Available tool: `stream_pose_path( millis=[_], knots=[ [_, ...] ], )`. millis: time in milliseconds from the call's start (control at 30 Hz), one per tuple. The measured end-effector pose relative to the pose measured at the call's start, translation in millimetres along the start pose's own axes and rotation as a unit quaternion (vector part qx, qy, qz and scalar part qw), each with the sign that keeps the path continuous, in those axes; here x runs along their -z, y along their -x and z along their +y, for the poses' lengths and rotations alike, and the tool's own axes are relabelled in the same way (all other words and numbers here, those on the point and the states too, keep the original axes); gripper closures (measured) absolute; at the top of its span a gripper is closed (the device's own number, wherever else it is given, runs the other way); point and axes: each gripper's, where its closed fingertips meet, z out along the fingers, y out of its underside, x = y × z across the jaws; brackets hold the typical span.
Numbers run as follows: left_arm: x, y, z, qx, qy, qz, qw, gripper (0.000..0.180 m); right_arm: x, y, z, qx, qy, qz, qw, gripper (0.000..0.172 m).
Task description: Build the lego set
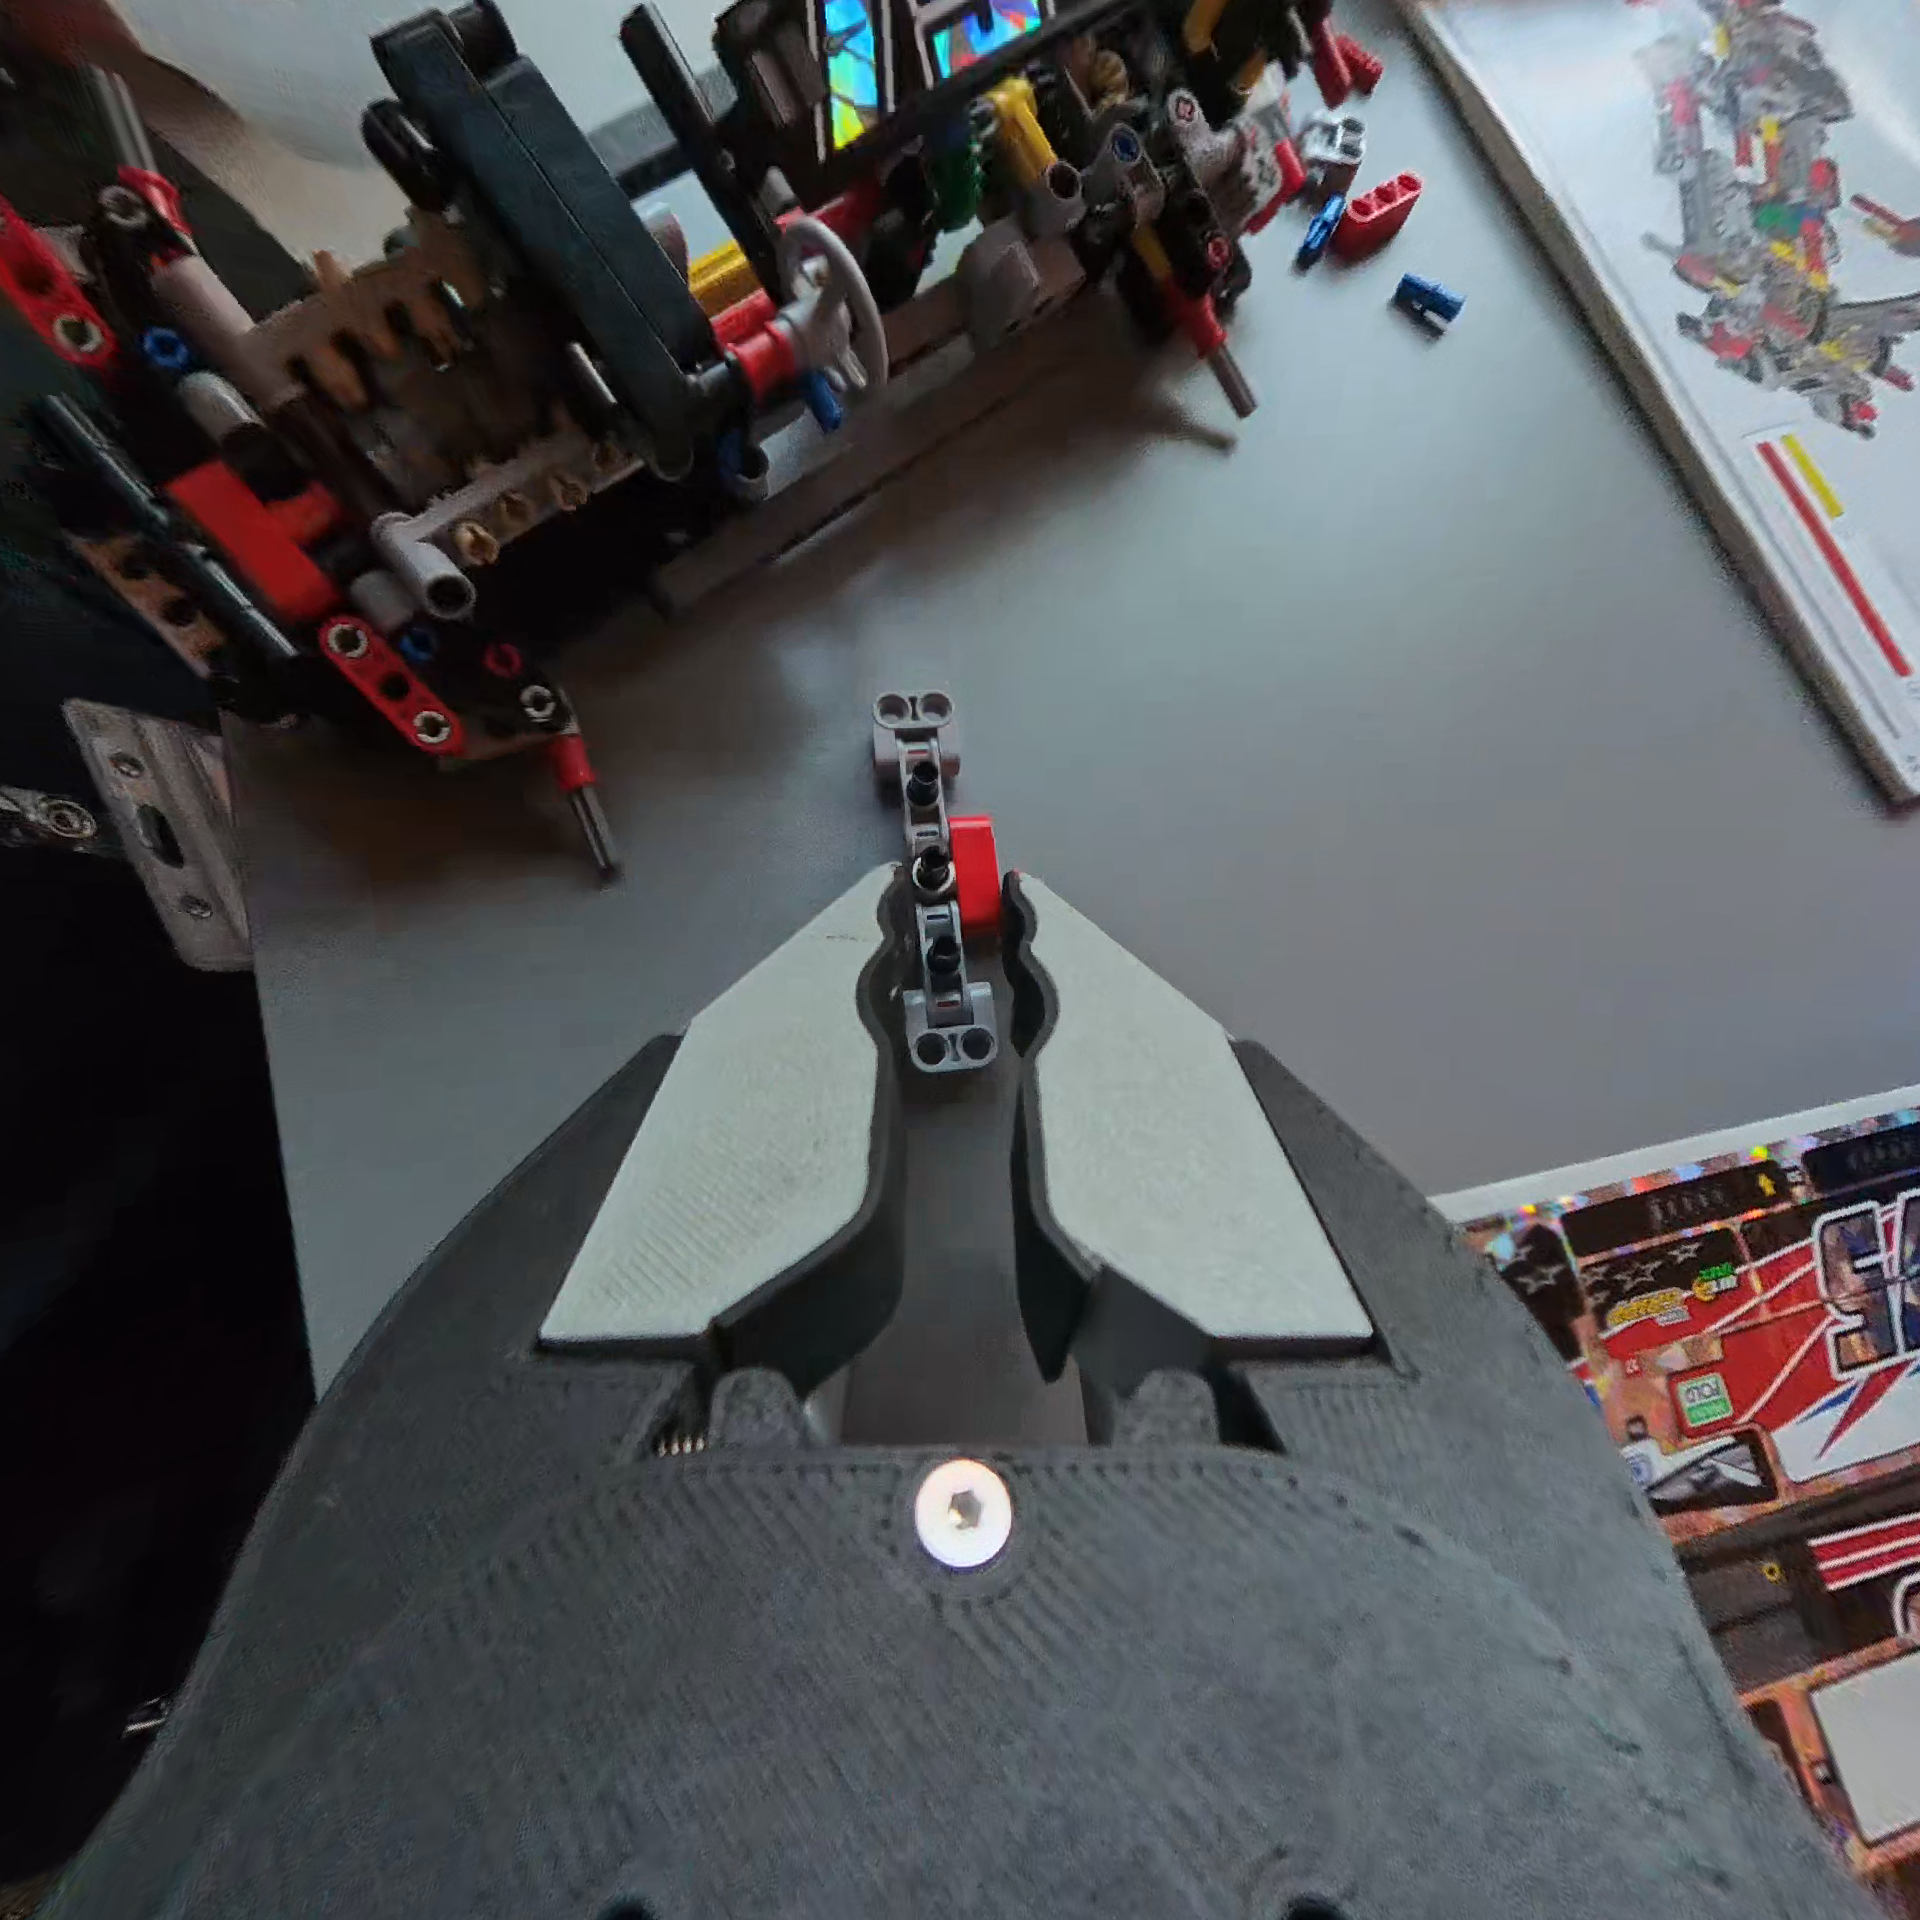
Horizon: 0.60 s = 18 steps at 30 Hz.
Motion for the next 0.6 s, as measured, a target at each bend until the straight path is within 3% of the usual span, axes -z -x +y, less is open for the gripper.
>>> stream_pose_path(
  millis=[67, 233, 267, 433, 533, 600],
  knots=[
    [0.6, -8.3, 5.5, 0.005, 0.001, 0.009, 1.0, 0.109, -1.1, 1.8, -3.2, 0.004, -0.001, 0.007, 1.0, 0.158],
    [11.1, 9.4, 29.1, 0.033, 0.069, 0.005, 0.997, 0.074, -2.7, -8.5, -1.2, -0.008, 0.025, 0.062, 0.998, 0.158],
    [14.8, 8.4, 35.1, 0.022, 0.088, 0.009, 0.996, 0.077, -2.4, -9.9, -0.6, -0.016, 0.025, 0.066, 0.997, 0.158],
    [25.8, -9.1, 58.9, -0.099, 0.157, 0.032, 0.982, 0.126, -3.1, -9.8, -1.1, -0.029, 0.023, 0.059, 0.998, 0.158],
    [36.8, 1.1, 81.6, -0.121, 0.208, 0.033, 0.97, 0.109, -2.1, -15.1, -0.1, -0.023, 0.038, 0.071, 0.996, 0.158],
    [45.6, 3.4, 93.5, -0.118, 0.231, 0.031, 0.965, 0.107, -2.9, -16.7, -0.3, -0.023, 0.041, 0.07, 0.996, 0.158]
  ],
)
